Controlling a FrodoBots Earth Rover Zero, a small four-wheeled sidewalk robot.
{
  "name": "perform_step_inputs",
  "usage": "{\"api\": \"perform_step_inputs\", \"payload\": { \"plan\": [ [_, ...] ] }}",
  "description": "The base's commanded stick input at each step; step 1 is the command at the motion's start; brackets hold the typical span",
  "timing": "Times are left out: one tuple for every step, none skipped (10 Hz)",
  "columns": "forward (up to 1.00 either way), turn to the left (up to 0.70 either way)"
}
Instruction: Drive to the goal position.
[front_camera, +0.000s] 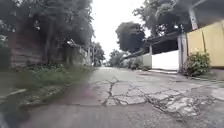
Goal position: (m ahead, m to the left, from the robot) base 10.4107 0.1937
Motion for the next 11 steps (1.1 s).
{"api": "perform_step_inputs", "payload": {
  "plan": [
    [0.7, 0.0],
    [0.7, 0.0],
    [0.7, 0.0],
    [0.7, 0.0],
    [0.7, 0.0],
    [0.7, 0.0],
    [0.7, 0.0],
    [0.7, 0.0],
    [0.7, 0.0],
    [0.7, 0.0],
    [0.7, 0.0]
  ]
}}
